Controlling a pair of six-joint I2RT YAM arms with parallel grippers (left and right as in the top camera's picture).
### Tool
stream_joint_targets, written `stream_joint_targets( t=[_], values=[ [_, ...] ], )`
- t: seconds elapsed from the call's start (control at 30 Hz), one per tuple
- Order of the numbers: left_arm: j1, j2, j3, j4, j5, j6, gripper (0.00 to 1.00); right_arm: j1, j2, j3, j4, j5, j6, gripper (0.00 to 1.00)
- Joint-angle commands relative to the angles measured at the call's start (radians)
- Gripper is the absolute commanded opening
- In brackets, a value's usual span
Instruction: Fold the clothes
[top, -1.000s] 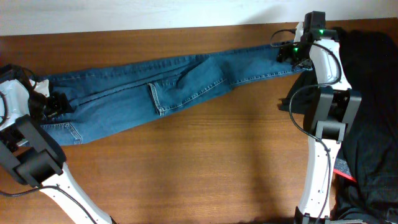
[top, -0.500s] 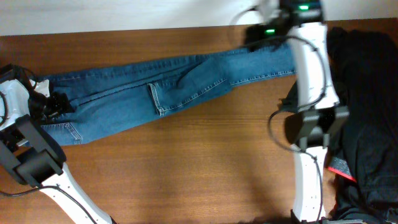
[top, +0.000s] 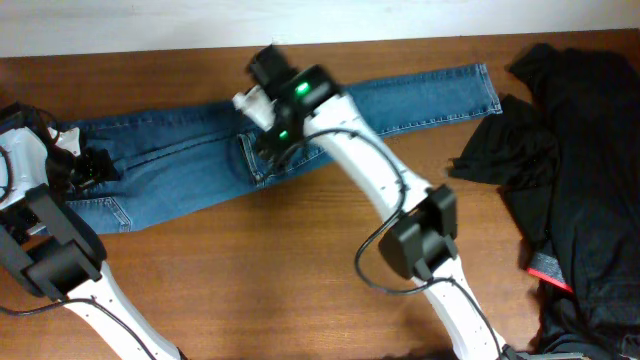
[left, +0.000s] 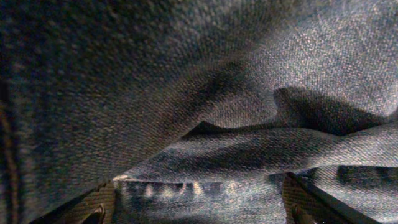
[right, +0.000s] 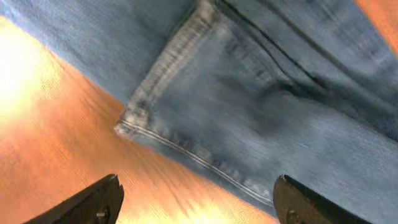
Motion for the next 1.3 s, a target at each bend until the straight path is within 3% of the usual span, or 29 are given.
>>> stream_joint_targets(
  t=[0.0,0.6,0.67,0.73,0.8,0.83,0.97,1.1,1.27],
  values=[
    [0.005,0.024,-0.019,-0.011,0.011,-0.006,0.86,0.053,0.011,-0.08,0.059,0.086,0.028,0.82],
    [0.005,0.024,-0.019,-0.008,0.033,-0.006,0.86,0.122,0.018,-0.37,0.314,0.09,0.06,0.82],
    [0.005,0.024,-0.019,-0.008,0.033,-0.006,0.86,0.122,0.018,-0.372,0.319,0.122,0.06,0.74],
    [0.005,0.024,-0.019,-0.008,0.033,-0.006,0.86,0.122,0.018,-0.372,0.333,0.196,0.087,0.51],
    [0.005,0.024,-0.019,-0.008,0.033,-0.006,0.86,0.119,0.018,-0.372,0.343,0.31,0.132,0.17],
    [0.005,0.024,-0.019,-0.008,0.033,-0.006,0.85,0.115,0.017,-0.371,0.343,0.38,0.166,0.06],
    [0.005,0.024,-0.019,-0.008,0.033,-0.006,0.86,0.085,-0.008,-0.363,0.335,0.574,0.278,0.04],
    [0.005,0.024,-0.019,-0.008,0.033,-0.006,0.87,0.031,-0.059,-0.327,0.332,0.584,0.281,0.04],
    [0.005,0.024,-0.019,-0.009,0.033,-0.006,0.99,-0.097,-0.136,-0.257,0.336,0.583,0.278,0.04]
  ],
)
